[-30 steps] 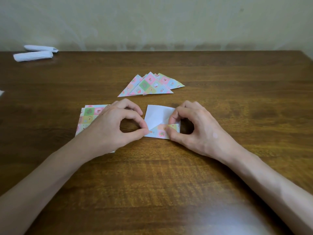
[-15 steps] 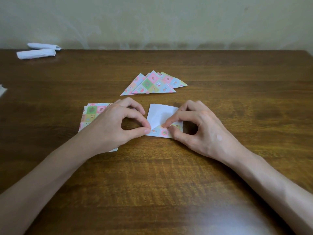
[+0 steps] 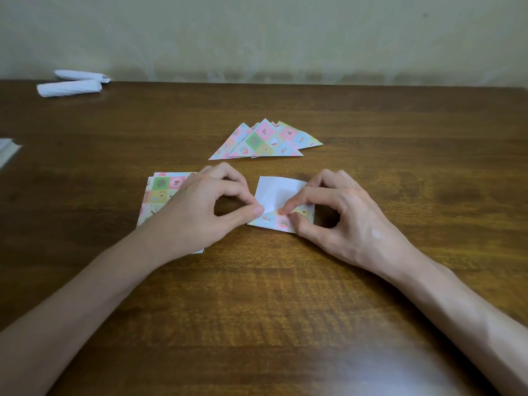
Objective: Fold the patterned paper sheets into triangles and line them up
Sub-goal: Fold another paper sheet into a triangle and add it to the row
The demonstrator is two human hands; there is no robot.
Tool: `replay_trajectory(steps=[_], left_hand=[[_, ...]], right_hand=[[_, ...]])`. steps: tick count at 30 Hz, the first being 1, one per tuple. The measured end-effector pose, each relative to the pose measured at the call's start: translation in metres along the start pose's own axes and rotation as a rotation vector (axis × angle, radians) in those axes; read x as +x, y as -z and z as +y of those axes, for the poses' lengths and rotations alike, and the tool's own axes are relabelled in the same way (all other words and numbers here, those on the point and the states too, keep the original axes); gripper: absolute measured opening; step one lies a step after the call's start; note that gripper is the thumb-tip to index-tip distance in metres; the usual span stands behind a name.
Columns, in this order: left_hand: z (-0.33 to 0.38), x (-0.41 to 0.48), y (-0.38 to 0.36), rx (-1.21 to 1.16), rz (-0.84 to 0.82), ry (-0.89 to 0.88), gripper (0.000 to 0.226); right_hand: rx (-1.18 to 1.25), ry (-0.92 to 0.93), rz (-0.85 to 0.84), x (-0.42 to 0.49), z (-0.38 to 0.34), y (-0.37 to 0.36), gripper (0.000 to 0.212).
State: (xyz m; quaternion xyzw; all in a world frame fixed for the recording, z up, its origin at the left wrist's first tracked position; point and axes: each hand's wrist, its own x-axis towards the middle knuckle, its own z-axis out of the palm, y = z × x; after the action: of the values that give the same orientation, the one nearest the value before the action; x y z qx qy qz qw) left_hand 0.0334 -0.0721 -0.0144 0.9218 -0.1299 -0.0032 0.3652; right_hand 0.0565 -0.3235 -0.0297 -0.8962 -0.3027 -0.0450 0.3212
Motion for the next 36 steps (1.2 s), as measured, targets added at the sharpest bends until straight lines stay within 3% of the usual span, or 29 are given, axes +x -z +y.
replay_trajectory(steps=[12,16,36], left_hand=[[-0.0011,0.0021,-0.0008,-0.012,0.005,-0.012,0.026],[-0.0024,0.0009,-0.0014,-0.008,-0.004,-0.047,0.010],[-0.0034,0.0012,0.0023,0.023,-0.067,-0.036,0.029]], right_hand=[[-0.018,0.006,0.006,-0.0004,0.0010,-0.0001,0.024],[-0.032,0.016,0.022,-0.0010,0.0020,0.0000,0.016],[-0.028,0.006,0.043,0.0000,0.0029,-0.0021,0.024]])
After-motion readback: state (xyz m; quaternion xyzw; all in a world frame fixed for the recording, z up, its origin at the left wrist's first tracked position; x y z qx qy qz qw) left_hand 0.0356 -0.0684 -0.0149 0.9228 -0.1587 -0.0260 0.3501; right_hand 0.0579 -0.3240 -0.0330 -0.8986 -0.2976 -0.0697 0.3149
